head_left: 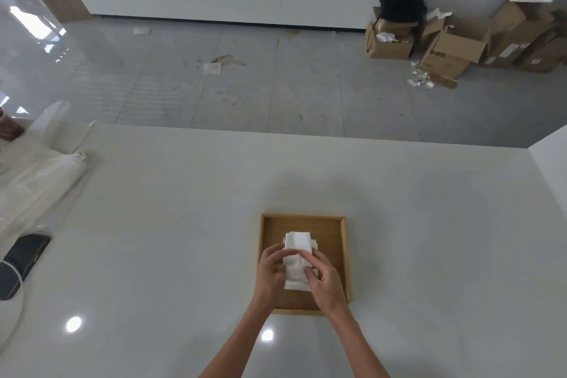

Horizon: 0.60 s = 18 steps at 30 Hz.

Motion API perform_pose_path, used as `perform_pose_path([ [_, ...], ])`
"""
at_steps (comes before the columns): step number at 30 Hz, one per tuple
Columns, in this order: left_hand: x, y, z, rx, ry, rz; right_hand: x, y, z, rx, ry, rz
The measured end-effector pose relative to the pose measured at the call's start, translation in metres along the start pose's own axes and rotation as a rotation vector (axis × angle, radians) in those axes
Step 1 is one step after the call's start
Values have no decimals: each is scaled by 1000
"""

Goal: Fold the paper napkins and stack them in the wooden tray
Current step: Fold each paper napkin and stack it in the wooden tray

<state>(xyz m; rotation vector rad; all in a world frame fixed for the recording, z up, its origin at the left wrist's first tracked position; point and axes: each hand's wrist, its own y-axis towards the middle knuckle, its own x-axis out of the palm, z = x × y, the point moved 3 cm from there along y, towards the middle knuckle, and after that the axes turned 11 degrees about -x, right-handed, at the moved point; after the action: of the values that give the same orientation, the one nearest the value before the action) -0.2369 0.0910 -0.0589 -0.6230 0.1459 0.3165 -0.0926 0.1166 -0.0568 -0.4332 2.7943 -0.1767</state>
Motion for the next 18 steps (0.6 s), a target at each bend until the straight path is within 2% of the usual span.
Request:
perform_pose_path([
  [6,12,9,-21,-69,273,-18,4,0,16,60,-272,-96],
  [9,15,6,-29,-82,315,12,4,-5,18,65,-360,-127],
  [18,20,-5,-10,33,263,100,1,-12,11,-3,-280,34],
])
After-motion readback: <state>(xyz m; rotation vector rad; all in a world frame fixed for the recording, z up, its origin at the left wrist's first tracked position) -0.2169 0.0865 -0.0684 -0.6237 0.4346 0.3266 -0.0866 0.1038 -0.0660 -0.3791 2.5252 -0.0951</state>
